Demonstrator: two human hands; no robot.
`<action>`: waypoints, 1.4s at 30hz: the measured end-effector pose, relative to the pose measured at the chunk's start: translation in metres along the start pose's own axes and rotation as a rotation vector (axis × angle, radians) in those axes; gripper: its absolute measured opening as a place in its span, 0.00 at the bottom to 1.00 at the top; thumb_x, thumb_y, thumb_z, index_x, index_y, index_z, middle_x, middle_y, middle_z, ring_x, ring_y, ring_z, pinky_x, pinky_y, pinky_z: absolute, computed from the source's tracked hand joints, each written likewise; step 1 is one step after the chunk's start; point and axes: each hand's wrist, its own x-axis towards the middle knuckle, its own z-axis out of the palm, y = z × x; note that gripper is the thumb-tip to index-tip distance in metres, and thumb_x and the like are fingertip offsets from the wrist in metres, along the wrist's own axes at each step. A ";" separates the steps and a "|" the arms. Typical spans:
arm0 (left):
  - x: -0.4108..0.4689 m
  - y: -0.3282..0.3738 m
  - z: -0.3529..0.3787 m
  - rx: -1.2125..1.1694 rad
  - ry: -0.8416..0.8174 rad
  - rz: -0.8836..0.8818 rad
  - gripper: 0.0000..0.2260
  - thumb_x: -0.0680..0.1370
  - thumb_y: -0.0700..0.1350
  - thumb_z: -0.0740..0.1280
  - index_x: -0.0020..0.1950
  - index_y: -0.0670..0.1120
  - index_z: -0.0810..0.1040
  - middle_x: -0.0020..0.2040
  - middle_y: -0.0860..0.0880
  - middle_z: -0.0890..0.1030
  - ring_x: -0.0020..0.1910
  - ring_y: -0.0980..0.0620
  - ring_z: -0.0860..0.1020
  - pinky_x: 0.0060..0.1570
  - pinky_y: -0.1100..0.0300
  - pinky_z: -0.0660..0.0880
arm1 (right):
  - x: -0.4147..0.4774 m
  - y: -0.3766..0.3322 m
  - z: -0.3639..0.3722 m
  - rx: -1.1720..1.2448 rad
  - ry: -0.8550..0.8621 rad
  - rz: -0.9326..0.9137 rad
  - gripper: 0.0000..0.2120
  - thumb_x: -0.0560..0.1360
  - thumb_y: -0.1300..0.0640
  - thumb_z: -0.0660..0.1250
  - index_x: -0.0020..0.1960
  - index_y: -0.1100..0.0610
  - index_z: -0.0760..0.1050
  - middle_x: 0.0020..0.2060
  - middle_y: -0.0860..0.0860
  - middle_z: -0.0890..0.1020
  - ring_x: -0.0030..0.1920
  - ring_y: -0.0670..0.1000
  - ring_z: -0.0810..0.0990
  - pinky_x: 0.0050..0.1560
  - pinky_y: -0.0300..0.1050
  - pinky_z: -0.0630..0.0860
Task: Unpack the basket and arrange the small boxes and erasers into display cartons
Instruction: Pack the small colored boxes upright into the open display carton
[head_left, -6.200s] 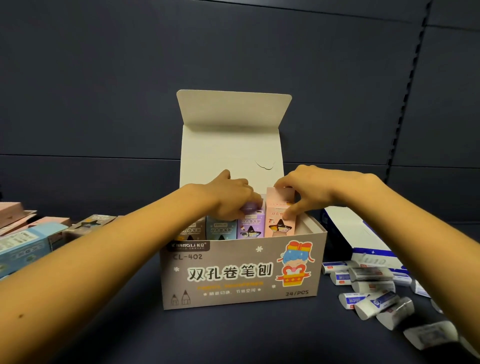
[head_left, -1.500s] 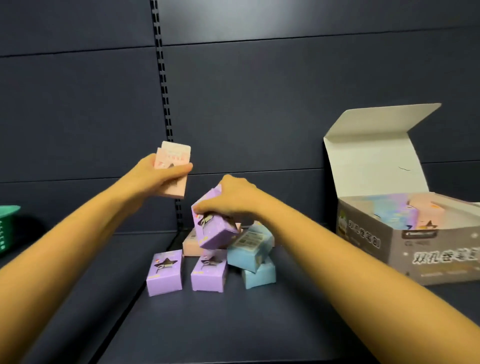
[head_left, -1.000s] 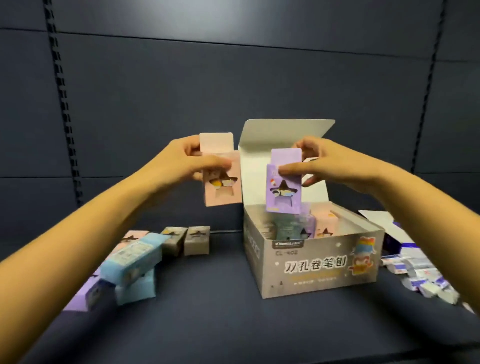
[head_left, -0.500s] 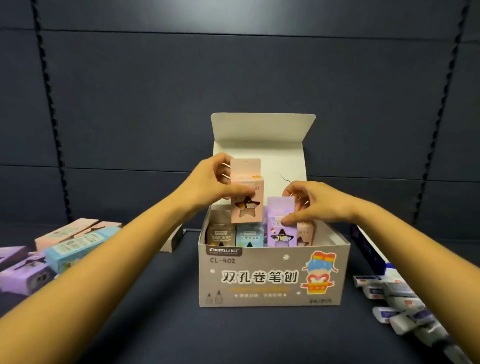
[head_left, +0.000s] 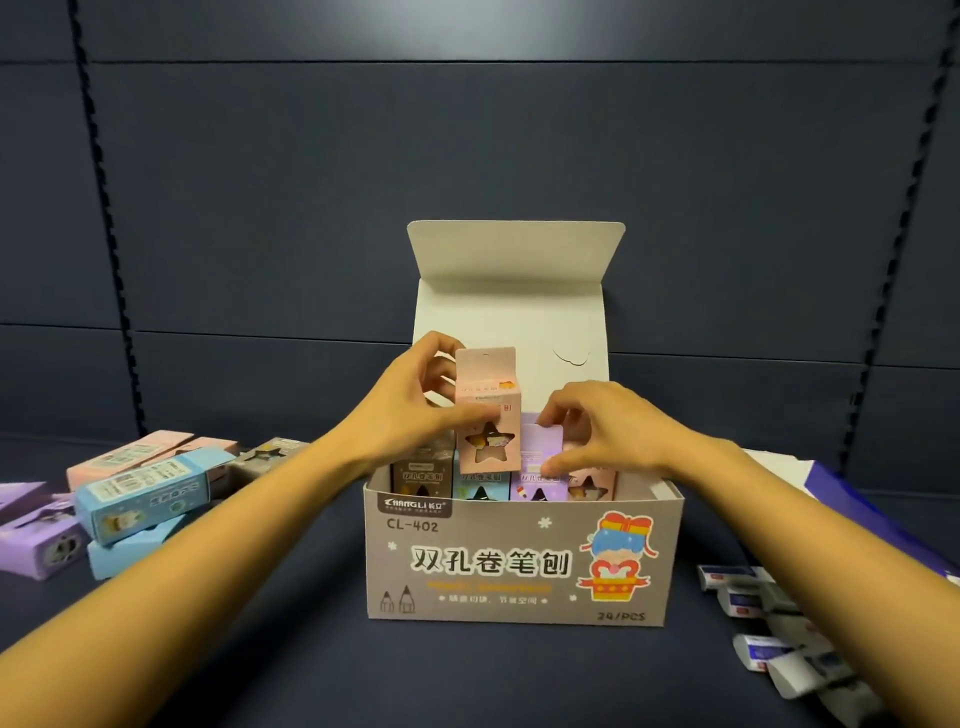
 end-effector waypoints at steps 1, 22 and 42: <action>0.000 0.001 0.000 0.002 -0.003 0.022 0.17 0.71 0.45 0.72 0.54 0.49 0.68 0.49 0.53 0.81 0.43 0.59 0.82 0.41 0.64 0.81 | 0.000 -0.001 -0.001 -0.049 0.009 -0.008 0.22 0.68 0.43 0.72 0.59 0.50 0.75 0.54 0.46 0.77 0.52 0.47 0.76 0.53 0.44 0.77; 0.045 0.037 0.055 -0.015 -0.208 -0.011 0.14 0.70 0.42 0.73 0.51 0.44 0.72 0.44 0.53 0.78 0.44 0.53 0.80 0.50 0.59 0.78 | -0.032 0.029 -0.049 0.157 0.248 0.261 0.11 0.79 0.60 0.60 0.58 0.54 0.77 0.58 0.51 0.79 0.51 0.45 0.74 0.52 0.40 0.71; 0.056 0.022 0.075 0.634 -0.280 0.119 0.20 0.69 0.53 0.74 0.55 0.46 0.73 0.58 0.47 0.77 0.50 0.53 0.72 0.45 0.64 0.69 | -0.032 0.017 -0.042 0.166 0.087 0.309 0.11 0.79 0.58 0.60 0.60 0.56 0.75 0.56 0.53 0.80 0.49 0.51 0.82 0.54 0.46 0.77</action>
